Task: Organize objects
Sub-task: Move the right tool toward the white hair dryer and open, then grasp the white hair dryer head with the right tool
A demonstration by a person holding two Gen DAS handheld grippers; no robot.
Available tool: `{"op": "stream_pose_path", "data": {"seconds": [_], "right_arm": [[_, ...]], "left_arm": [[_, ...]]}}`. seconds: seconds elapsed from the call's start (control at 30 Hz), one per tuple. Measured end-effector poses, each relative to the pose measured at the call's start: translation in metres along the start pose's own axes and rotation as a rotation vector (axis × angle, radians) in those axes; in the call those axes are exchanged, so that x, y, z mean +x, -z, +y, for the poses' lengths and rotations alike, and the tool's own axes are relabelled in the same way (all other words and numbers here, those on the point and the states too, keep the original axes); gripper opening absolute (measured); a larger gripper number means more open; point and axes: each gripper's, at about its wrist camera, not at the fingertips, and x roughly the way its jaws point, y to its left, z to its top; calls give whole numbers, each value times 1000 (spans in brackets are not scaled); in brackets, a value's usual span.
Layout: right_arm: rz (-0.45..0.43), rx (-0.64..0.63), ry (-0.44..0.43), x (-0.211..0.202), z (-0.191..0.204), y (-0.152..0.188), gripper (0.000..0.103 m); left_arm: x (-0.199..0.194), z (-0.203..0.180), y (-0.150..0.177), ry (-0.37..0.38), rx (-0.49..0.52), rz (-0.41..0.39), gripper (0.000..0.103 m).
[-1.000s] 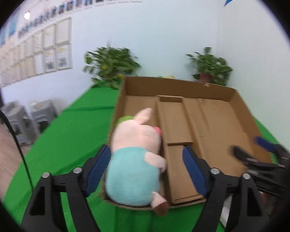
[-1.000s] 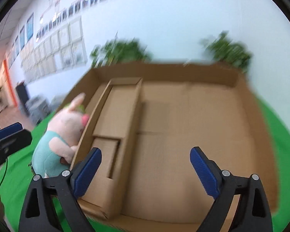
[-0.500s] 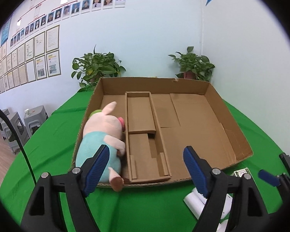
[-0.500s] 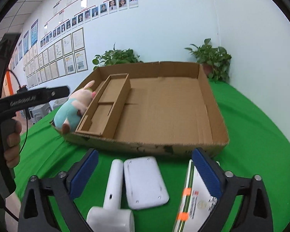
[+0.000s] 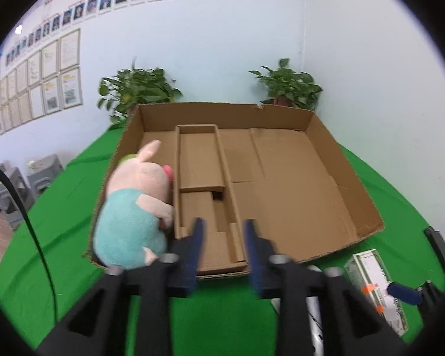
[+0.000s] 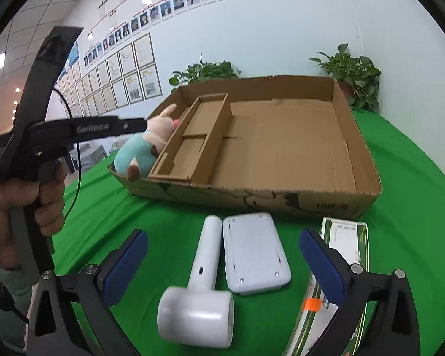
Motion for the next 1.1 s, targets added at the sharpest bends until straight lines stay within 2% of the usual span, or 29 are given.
{"op": "stream_pose_path", "data": {"seconds": [0.03,0.07,0.13,0.27,0.37,0.5,0.6,0.83,1.0,1.03,1.1], "right_arm": [[18,-11,-6,1,2,4,103],[31,-21,-5,1,4,6,103],[58,-60,7,2,12,12,103],[123,-103,53,7,24,19,100],[161,-84,56,13,22,23,97],[206,-91,101,19,21,31,92],[224,-87,76,21,23,34,87],[259,-52,79,30,20,38,78],[272,-79,83,34,30,40,60],[270,-86,85,34,32,40,58],[268,-91,85,35,33,40,58]], "left_arm": [[4,0,0,28,-7,10,66],[7,-1,1,57,-22,23,68],[17,-3,2,82,-29,58,68],[40,-10,4,70,2,93,68],[60,-12,6,34,22,128,60],[85,-11,12,0,46,187,38],[93,-10,19,-4,52,225,35],[85,-4,21,-2,26,224,34],[81,-1,21,-6,20,219,37],[78,0,20,-5,15,215,38],[65,1,18,-45,-7,193,48]]}}
